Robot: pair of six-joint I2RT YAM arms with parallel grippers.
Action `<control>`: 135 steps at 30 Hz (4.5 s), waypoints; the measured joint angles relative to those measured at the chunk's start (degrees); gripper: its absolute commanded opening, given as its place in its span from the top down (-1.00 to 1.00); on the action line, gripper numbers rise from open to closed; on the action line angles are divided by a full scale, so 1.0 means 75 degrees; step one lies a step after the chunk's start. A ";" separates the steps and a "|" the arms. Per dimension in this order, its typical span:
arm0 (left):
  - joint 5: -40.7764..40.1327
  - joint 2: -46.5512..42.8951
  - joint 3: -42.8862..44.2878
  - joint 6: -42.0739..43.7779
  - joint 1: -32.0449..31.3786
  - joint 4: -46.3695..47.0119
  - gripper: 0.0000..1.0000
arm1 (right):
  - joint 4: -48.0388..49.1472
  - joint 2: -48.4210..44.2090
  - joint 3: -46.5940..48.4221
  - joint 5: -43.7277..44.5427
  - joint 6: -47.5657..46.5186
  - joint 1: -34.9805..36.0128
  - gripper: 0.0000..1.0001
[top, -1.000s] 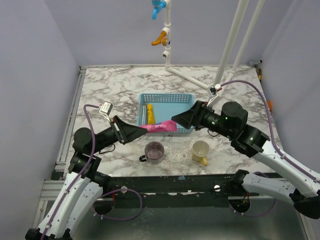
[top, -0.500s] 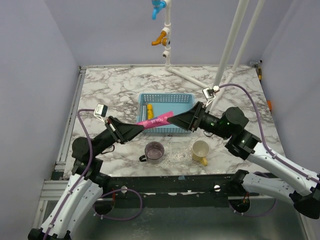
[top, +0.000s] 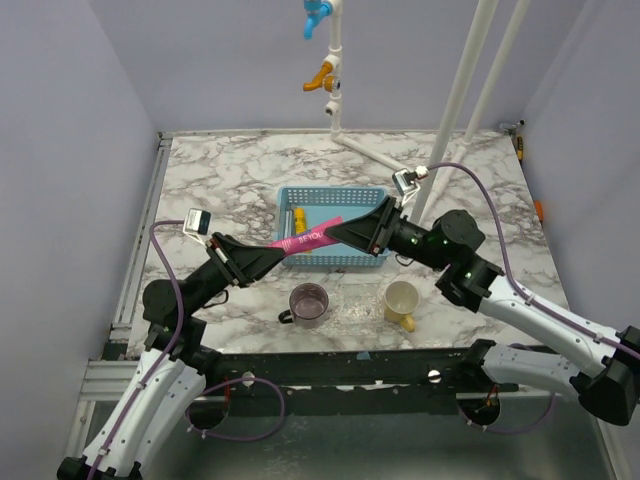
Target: Prepare toiletry sets of a toothbrush and toothpaste on the tray
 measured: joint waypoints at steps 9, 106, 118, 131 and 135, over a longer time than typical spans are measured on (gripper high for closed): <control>-0.0061 0.0000 -0.0044 0.0029 0.0000 0.0041 1.00 | 0.0306 0.0271 0.0000 -0.0093 0.0117 0.0000 0.52; -0.2075 0.0341 0.2608 0.7417 0.0009 -0.8107 -0.90 | -0.9632 0.2218 0.3544 0.7834 -0.3896 0.3754 0.99; -0.2113 0.0335 0.2527 0.7472 0.0009 -0.8105 -0.90 | -0.9457 0.2244 0.3037 0.7831 -0.3698 0.3754 0.99; -0.2113 0.0367 0.2521 0.7525 0.0009 -0.8102 -0.90 | -0.8956 0.2299 0.2550 0.7831 -0.3608 0.3754 0.99; -0.2113 0.0391 0.2515 0.7545 0.0009 -0.8102 -0.90 | -0.8789 0.2320 0.2369 0.7831 -0.3558 0.3754 0.99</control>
